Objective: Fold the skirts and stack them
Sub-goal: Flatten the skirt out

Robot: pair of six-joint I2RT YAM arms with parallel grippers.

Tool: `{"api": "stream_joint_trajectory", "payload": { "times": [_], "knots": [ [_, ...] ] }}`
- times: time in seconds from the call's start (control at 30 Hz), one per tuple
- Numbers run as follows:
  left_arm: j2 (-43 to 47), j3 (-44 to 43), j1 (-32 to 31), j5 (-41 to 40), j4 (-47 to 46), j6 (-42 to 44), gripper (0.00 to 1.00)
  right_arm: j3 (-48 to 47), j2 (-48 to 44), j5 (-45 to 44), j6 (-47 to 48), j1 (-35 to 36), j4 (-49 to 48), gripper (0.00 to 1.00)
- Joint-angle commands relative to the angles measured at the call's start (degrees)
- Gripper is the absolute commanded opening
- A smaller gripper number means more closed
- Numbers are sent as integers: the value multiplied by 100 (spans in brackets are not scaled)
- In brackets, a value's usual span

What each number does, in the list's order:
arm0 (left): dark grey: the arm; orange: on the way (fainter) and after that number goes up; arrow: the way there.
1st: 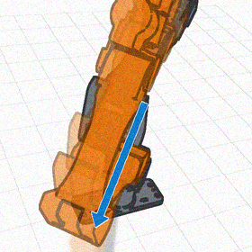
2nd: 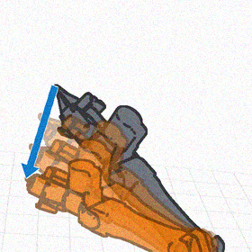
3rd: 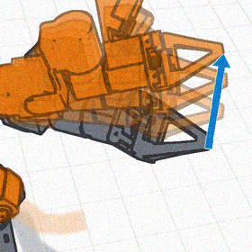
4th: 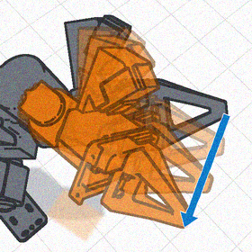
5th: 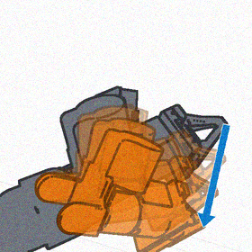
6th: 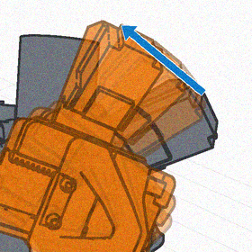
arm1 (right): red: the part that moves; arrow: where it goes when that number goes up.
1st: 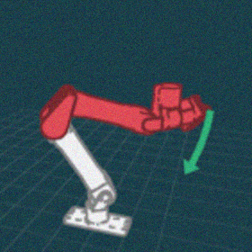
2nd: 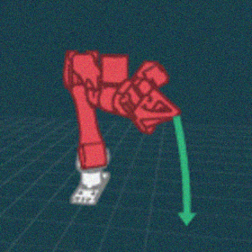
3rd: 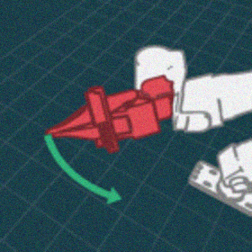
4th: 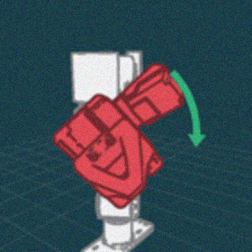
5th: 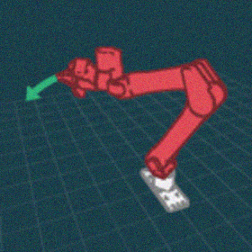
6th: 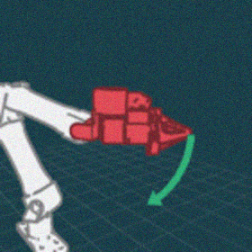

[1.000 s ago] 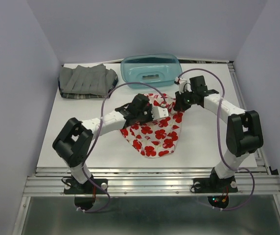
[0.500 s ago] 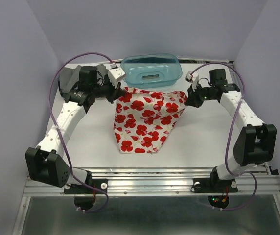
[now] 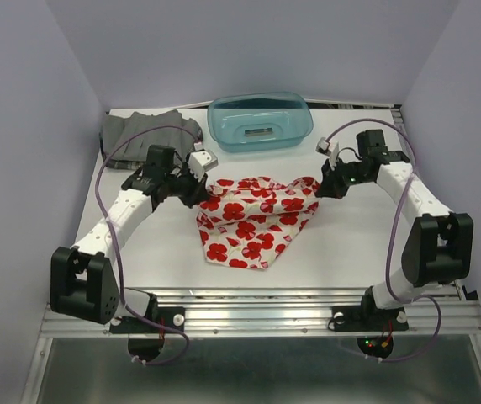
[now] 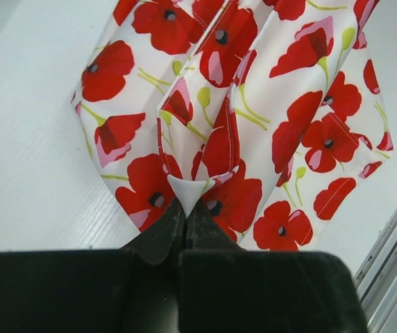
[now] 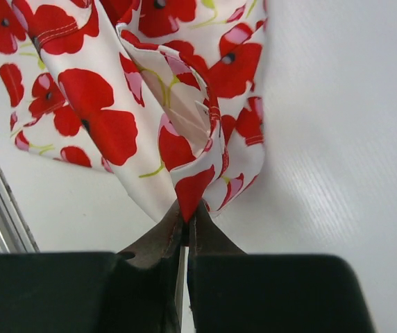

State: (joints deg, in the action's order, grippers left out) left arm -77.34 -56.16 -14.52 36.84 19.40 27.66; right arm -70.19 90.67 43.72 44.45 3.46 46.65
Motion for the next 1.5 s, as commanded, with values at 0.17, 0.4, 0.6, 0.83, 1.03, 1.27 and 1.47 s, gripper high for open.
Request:
{"api": "stream_joint_trajectory", "payload": {
  "times": [0.17,0.4,0.6,0.83,1.03,1.27,1.47],
  "knots": [
    [-1534,-3551,186,-1153,-350,161,0,-2591,1021,-1146,-1939,-100,-1835,1],
    [-2690,-6757,310,-1048,125,257,0,-5267,1700,-1376,-2309,-153,-1853,1],
    [-1120,-4322,327,128,-93,1012,0,-2777,161,-454,-966,-206,-2107,1],
    [1456,163,-392,307,395,3627,72,1715,-2751,-635,2268,-206,-1828,100],
    [4093,2003,-1166,-158,558,3274,99,3240,-4662,-981,2297,-206,-1757,100],
    [3186,1391,-1255,-775,469,2139,90,2592,-4350,-909,1543,-206,-1606,100],
    [1077,433,-1360,-1273,442,1129,68,869,-1565,-602,575,-75,-589,75]
  ]
}}
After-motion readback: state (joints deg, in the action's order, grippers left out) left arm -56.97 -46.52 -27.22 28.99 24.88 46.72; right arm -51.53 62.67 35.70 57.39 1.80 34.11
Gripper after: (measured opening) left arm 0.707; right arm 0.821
